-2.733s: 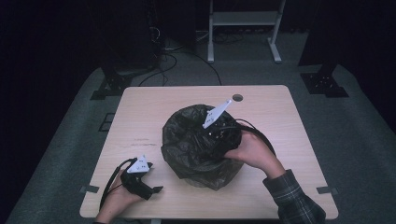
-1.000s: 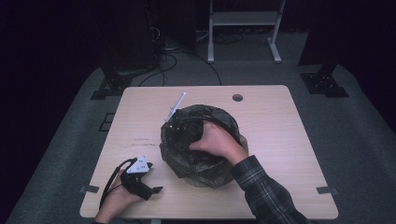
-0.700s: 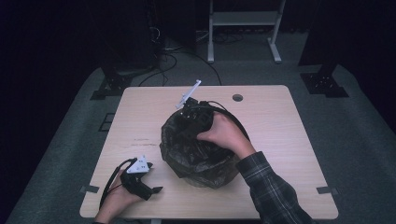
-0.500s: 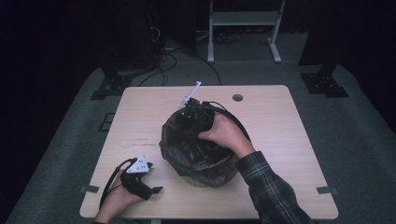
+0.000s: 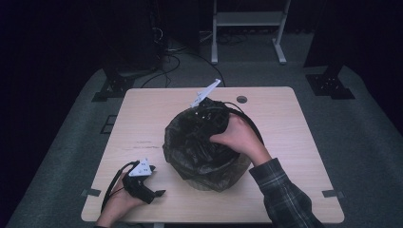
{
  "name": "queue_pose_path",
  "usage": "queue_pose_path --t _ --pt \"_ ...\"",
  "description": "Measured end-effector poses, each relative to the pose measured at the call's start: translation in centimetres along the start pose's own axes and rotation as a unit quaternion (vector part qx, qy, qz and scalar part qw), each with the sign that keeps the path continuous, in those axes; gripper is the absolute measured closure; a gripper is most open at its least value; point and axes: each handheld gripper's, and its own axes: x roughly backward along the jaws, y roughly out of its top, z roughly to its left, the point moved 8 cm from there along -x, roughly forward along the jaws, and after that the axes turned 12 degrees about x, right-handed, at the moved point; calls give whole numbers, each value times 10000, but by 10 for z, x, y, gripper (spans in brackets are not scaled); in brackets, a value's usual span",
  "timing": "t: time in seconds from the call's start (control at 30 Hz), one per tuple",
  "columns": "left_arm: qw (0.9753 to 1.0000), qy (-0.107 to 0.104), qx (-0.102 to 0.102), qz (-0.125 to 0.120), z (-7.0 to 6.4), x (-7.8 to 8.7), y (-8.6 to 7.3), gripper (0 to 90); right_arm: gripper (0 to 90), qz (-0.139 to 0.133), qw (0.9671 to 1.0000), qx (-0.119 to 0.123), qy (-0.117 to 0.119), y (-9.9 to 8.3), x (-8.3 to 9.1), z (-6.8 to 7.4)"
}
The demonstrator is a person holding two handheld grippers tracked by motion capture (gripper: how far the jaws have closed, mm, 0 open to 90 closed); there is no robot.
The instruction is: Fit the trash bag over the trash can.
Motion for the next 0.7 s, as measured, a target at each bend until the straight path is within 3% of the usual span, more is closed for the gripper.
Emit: queue_pose_path --t 0.13,0.27,0.37,0.7 --pt "10000 2 0 -1 0 0 0 0 136 -341 9994 12 34 -4 23 9" --pt "10000 4 4 -1 0 0 0 0 136 -480 9988 45 -89 -16 42 14" --pt "10000 3 5 0 0 0 0 0 136 -705 9975 0 -105 -29 59 20" --pt "10000 4 6 -1 0 0 0 0 136 -1052 9936 -223 -354 -75 96 28"
